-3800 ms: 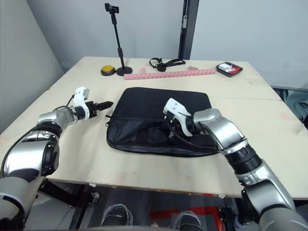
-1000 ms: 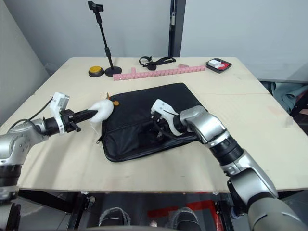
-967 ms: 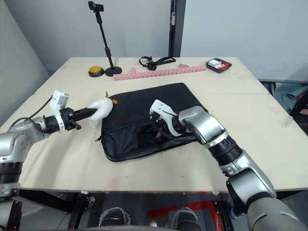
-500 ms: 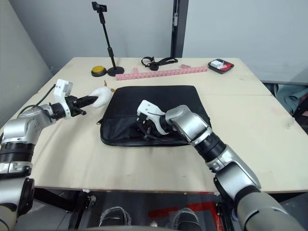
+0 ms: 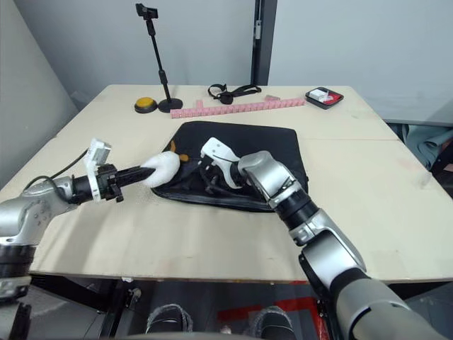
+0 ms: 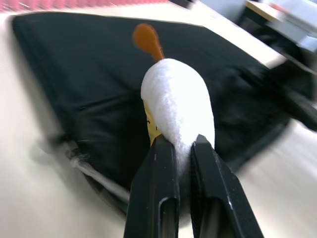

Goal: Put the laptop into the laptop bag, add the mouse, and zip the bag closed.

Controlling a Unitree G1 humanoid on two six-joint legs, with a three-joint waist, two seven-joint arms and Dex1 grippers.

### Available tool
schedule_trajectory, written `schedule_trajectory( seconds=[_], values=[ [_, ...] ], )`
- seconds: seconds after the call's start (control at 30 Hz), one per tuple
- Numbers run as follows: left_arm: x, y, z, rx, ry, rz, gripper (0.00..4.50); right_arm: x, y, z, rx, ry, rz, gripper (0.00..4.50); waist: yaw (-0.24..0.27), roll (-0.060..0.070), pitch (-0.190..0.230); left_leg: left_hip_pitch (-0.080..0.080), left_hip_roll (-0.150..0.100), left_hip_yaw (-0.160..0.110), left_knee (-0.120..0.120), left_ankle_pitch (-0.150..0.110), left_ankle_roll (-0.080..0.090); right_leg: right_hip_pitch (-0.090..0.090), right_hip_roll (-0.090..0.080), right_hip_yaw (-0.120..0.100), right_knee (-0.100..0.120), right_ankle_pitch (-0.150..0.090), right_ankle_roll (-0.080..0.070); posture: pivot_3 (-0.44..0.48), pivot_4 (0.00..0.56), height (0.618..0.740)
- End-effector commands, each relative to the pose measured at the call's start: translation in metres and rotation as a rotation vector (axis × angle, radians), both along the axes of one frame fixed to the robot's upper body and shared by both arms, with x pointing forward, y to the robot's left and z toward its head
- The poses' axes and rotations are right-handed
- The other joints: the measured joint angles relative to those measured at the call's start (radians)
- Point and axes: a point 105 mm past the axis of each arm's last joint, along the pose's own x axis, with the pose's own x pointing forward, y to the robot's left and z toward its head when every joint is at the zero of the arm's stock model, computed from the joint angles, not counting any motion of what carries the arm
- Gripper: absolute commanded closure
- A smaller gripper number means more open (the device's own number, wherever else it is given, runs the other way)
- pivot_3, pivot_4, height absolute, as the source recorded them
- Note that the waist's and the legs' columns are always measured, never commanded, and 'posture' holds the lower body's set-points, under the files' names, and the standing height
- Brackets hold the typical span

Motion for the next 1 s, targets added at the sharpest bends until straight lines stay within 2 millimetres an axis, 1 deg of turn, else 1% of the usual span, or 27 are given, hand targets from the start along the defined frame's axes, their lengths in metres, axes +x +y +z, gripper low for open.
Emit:
schedule_trajectory(
  seconds=[0.03, 0.07, 0.13, 0.2, 0.37, 0.47, 0.73, 0.8, 0.87, 1.0],
  values=[
    [-0.031, -0.013, 0.01, 0.006, 0.012, -0.154, 4.48, 0.011, -0.015, -0.009, -0.062, -0.005, -0.078, 4.5, 0.0, 0.0, 0.0, 0.0, 0.0, 0.0, 0.0, 0.0, 0.0, 0.0, 0.0, 0.0, 0.0, 0.0, 0.0, 0.0, 0.15, 0.739],
    [-0.039, -0.015, 0.005, 0.022, 0.036, -0.182, 4.48, 0.011, -0.014, -0.01, -0.063, -0.004, -0.075, 4.5, -0.001, 0.0, 0.0, 0.0, 0.0, 0.0, 0.0, 0.0, 0.0, 0.0, 0.0, 0.0, 0.0, 0.0, 0.0, 0.0, 0.15, 0.739],
    [-0.048, -0.017, -0.003, 0.051, 0.071, -0.208, 4.48, 0.011, -0.013, -0.01, -0.061, -0.001, -0.073, 4.5, -0.002, 0.0, 0.0, 0.0, 0.0, 0.0, 0.0, 0.0, 0.0, 0.0, 0.0, 0.0, 0.0, 0.0, 0.0, 0.0, 0.15, 0.739],
    [-0.05, -0.019, -0.007, 0.061, 0.081, -0.205, 4.48, 0.011, -0.012, -0.01, -0.06, 0.001, -0.072, 4.5, -0.002, 0.0, 0.0, 0.001, 0.0, 0.0, 0.0, 0.0, 0.0, 0.0, 0.0, 0.0, 0.0, 0.0, 0.0, 0.0, 0.15, 0.739],
    [-0.054, -0.035, -0.017, 0.065, 0.098, -0.236, 4.48, 0.013, -0.009, -0.01, -0.053, 0.006, -0.07, 4.5, -0.007, 0.0, 0.0, 0.001, 0.0, 0.0, 0.0, 0.0, 0.0, 0.0, 0.0, 0.001, 0.001, 0.0, 0.0, 0.0, 0.15, 0.739],
    [-0.058, -0.045, -0.029, 0.122, 0.094, -0.258, 4.48, 0.012, -0.007, -0.011, -0.052, 0.01, -0.065, 4.5, -0.014, 0.0, 0.0, 0.001, 0.0, 0.0, 0.0, 0.0, 0.0, -0.001, 0.001, 0.001, 0.001, 0.0, 0.0, 0.0, 0.15, 0.739],
    [-0.078, -0.075, -0.042, 0.204, 0.065, -0.416, 4.48, 0.011, -0.004, -0.012, -0.053, 0.016, -0.051, 4.5, -0.016, 0.001, 0.0, 0.001, 0.003, 0.001, 0.0, 0.0, 0.0, -0.001, 0.003, 0.001, 0.0, 0.0, 0.0, 0.0, 0.15, 0.739],
    [-0.076, -0.081, -0.045, 0.211, 0.051, -0.43, 4.48, 0.012, -0.002, -0.011, -0.049, 0.017, -0.048, 4.5, -0.018, 0.001, -0.001, 0.002, 0.004, 0.002, 0.0, 0.0, -0.001, 0.0, 0.003, 0.002, 0.0, 0.0, 0.0, 0.0, 0.15, 0.739],
    [-0.069, -0.087, -0.049, 0.22, 0.031, -0.423, 4.48, 0.012, -0.001, -0.009, -0.044, 0.019, -0.046, 4.5, -0.017, 0.001, 0.0, 0.002, 0.004, 0.002, 0.0, 0.0, -0.001, 0.0, 0.004, 0.002, 0.001, 0.0, 0.0, 0.0, 0.15, 0.739],
    [-0.036, -0.101, -0.056, 0.228, -0.038, -0.336, 4.48, 0.01, 0.0, -0.009, -0.042, 0.023, -0.04, 4.5, -0.015, 0.001, -0.001, 0.003, 0.005, 0.002, 0.0, 0.0, -0.001, 0.0, 0.004, 0.002, 0.002, 0.0, 0.0, 0.0, 0.15, 0.739]
  ],
)
